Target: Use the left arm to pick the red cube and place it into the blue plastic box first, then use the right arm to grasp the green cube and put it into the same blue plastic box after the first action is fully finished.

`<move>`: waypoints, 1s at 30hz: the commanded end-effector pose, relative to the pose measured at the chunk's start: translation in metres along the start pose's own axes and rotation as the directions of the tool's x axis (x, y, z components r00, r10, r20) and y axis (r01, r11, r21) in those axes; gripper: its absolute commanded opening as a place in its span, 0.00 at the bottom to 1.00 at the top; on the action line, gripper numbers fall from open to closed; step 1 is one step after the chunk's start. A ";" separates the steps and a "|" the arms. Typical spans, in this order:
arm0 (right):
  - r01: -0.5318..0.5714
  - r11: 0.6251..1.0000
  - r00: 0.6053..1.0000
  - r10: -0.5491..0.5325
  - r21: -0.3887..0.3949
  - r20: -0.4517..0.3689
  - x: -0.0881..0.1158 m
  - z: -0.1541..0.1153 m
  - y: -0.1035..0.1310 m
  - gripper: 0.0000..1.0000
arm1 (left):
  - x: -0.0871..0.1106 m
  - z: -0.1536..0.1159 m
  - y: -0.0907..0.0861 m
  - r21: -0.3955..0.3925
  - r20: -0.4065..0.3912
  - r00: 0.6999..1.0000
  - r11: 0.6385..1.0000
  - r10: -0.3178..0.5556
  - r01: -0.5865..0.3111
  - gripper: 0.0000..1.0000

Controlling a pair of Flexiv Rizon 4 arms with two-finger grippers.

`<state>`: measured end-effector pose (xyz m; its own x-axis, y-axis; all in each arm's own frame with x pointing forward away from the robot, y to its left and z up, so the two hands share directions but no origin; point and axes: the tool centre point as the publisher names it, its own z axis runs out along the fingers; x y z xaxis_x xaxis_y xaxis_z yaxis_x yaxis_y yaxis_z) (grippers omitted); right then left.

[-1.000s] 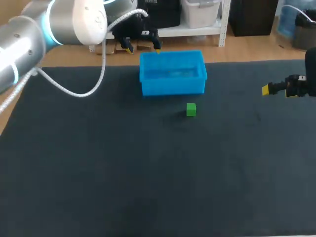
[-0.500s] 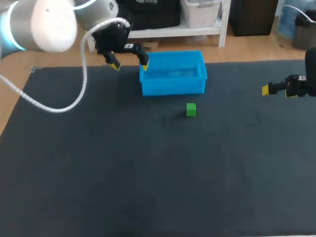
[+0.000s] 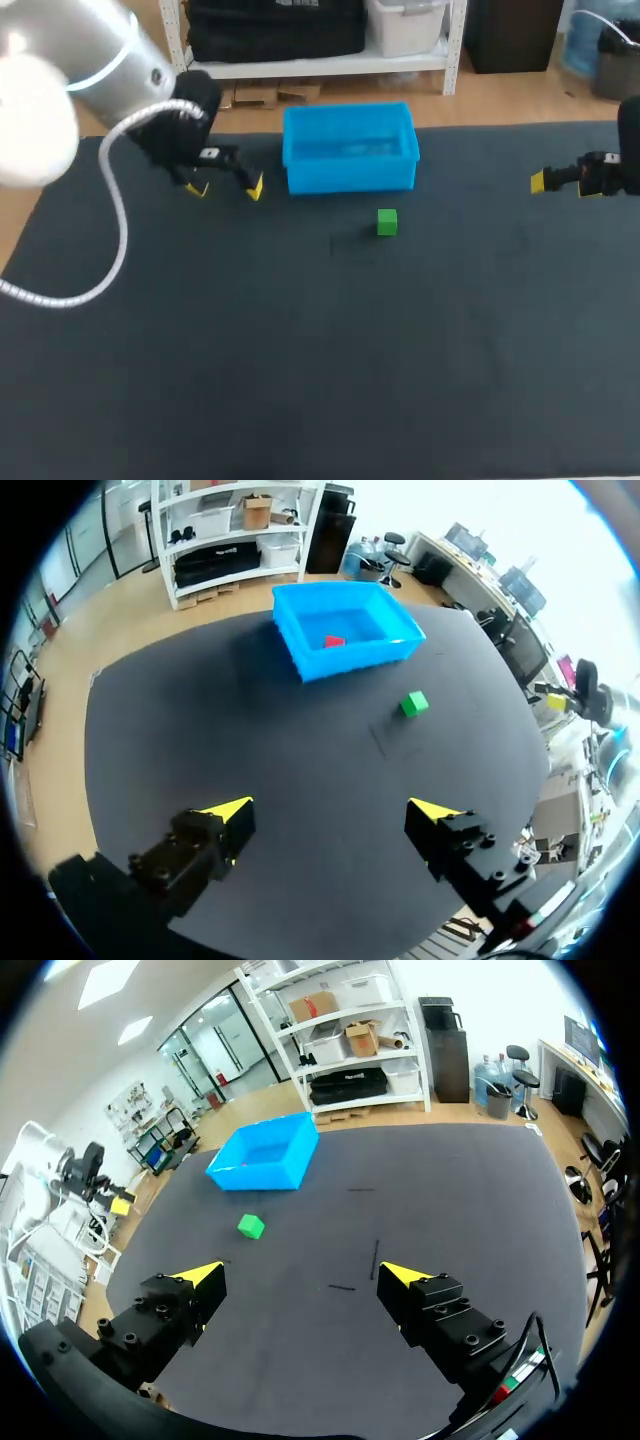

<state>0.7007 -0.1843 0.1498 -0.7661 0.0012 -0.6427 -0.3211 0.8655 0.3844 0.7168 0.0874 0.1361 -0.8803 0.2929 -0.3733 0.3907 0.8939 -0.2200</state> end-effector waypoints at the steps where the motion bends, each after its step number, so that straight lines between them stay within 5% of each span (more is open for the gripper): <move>1: 0.001 1.000 1.000 -0.001 0.000 0.000 0.000 0.000 0.000 1.00 | 0.049 -0.006 0.004 0.023 0.350 0.936 1.000 -0.019 0.011 1.00; 30: 0.001 1.000 1.000 -0.001 0.000 0.000 0.000 0.000 0.000 1.00 | 0.044 -0.018 0.008 0.120 0.233 0.970 0.988 0.063 -0.093 1.00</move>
<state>0.7007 -0.1843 0.1498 -0.7661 0.0012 -0.6427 -0.3211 0.8655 0.3844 0.6757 0.1078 0.1276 -0.7628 0.2473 -0.5975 0.4790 0.8368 -0.2652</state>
